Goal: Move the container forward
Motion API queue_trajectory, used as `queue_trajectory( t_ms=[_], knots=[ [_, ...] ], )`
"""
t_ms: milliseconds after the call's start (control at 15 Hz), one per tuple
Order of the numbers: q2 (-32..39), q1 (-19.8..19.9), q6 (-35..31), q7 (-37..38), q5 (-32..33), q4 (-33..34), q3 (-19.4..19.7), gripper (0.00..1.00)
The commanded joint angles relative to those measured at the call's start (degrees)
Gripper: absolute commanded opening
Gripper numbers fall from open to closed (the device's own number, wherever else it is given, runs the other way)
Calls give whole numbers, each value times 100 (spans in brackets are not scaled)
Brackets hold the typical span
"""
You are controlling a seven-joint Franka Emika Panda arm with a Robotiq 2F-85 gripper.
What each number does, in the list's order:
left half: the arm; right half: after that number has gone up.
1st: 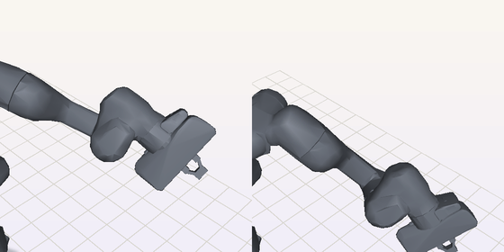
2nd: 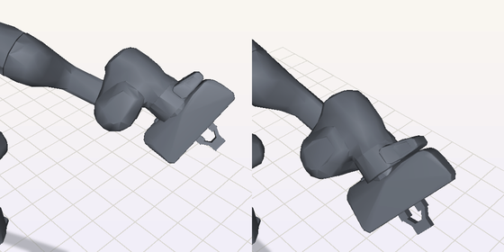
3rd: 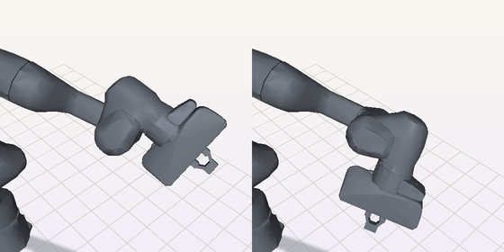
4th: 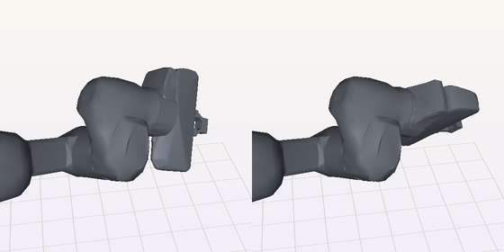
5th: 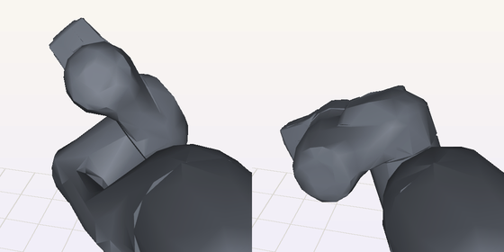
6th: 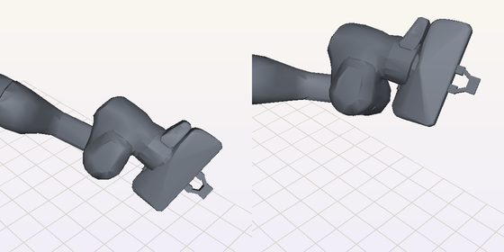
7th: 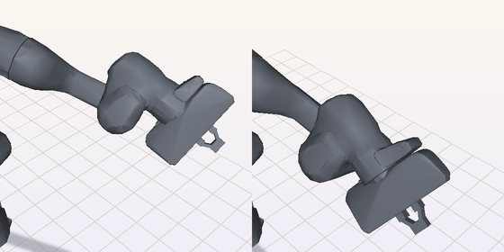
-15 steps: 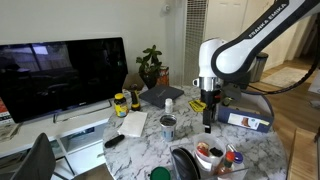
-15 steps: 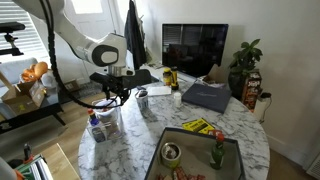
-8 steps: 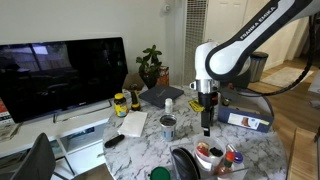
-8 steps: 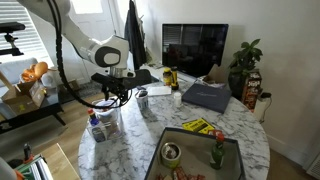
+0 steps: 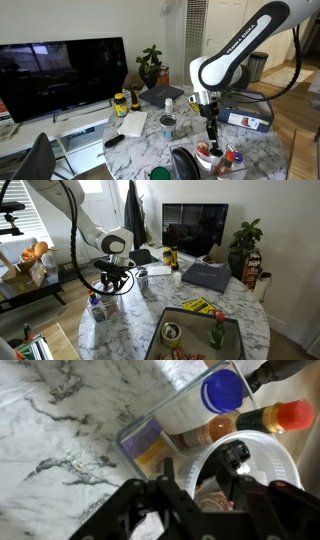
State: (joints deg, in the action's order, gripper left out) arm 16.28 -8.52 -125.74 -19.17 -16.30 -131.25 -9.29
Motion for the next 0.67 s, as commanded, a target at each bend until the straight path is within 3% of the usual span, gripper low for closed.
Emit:
queue_trajectory(
  t_ms=[0, 200, 400, 600],
  knots=[
    [116, 141, 255, -40, 48, 153, -108, 18],
    [-69, 165, 336, 5, 68, 57, -96, 0],
    [-670, 296, 573, -229, -103, -290, -130, 2],
    [-1560, 420, 1222, -522, -334, -574, -70, 1]
  ],
)
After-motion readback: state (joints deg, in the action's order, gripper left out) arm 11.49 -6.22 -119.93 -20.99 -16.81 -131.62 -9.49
